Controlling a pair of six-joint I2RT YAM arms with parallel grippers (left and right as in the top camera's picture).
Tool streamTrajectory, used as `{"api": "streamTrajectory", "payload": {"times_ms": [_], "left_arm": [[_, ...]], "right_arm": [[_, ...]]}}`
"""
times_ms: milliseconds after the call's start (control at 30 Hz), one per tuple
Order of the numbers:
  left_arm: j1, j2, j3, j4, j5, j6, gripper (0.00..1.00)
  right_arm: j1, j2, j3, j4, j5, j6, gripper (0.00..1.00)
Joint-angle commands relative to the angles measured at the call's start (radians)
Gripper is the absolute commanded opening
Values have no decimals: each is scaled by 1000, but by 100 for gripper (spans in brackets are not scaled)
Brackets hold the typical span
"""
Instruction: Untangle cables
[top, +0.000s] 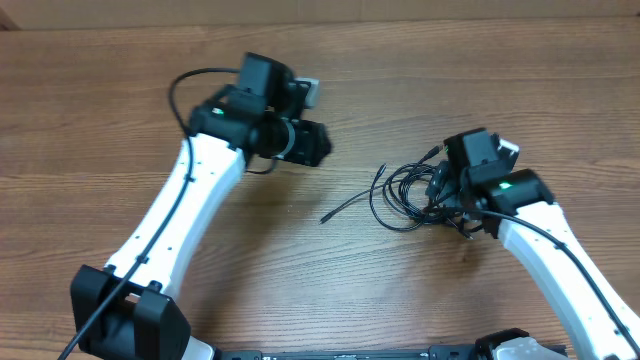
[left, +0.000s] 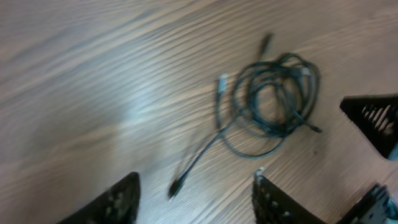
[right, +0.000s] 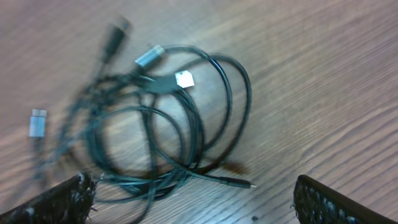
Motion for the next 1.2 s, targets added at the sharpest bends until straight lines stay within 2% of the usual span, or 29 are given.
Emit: {"api": "streamTrajectory", "payload": {"times_ms": [0, 400, 433, 633, 900, 1100, 1167], "left_arm": [[-82, 7, 24, 60, -44, 49, 61], [-290, 194, 24, 351, -75, 49, 80], [-309, 225, 24, 374, -75, 48, 85], [-377, 335, 26, 426, -157, 58, 88], [-420, 440, 26, 468, -262, 108, 85], [-426, 489, 26, 483, -269, 109, 77], [-426, 500, 26, 477, -295, 109, 71]], "right_arm": [[-29, -79, 122, -53, -19, -25, 100], [-274, -211, 176, -156, -211, -23, 100], [-286, -219, 176, -166, -222, -27, 100], [-296, -229, 176, -205, -232, -32, 100], [-296, -229, 176, -228, -267, -29, 100], [-296, -229, 176, -239, -272, -29, 100], [-296, -229, 176, -238, -272, -29, 100]]}}
